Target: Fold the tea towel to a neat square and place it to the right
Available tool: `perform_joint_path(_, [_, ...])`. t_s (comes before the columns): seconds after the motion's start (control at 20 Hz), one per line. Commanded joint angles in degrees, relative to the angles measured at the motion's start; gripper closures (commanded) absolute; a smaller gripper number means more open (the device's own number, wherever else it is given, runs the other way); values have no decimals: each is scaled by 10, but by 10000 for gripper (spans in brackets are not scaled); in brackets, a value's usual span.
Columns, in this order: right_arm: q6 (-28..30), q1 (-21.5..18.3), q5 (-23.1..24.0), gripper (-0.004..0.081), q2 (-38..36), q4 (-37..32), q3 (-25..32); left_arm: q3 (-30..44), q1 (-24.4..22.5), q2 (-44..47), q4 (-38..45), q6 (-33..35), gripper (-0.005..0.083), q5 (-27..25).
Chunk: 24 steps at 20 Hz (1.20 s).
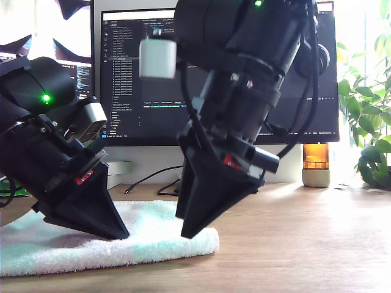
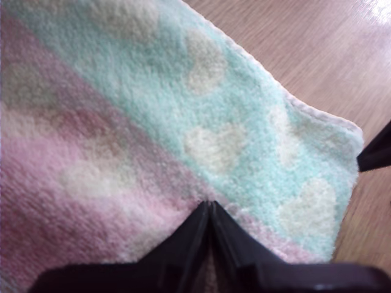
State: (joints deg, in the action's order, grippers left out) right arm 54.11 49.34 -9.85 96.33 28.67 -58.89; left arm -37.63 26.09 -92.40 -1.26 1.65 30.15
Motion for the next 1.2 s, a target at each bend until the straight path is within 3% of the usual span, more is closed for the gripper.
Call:
perform_joint_path(0.0, [3,5,0,434,15,-7,-1,2,-1,-21,-1,-1,795,-2])
perform_joint_path(0.5, [4,4,46,438,66,-34,-1,2,-1,-21,-11,-2,795,-1])
perform_joint_path(0.65, [4,3,73,540,74,-39,-1,2,-1,-21,-18,-1,795,-1])
perform_joint_path(0.85, [3,5,72,665,75,-37,-1,2,-1,-21,-17,-1,795,-2])
perform_joint_path(0.95, [-2,5,72,789,75,-31,-1,2,-1,-21,-14,-1,795,-2])
perform_joint_path(1.15, [-15,5,70,780,75,-18,-3,2,-1,-21,-3,5,795,-2])
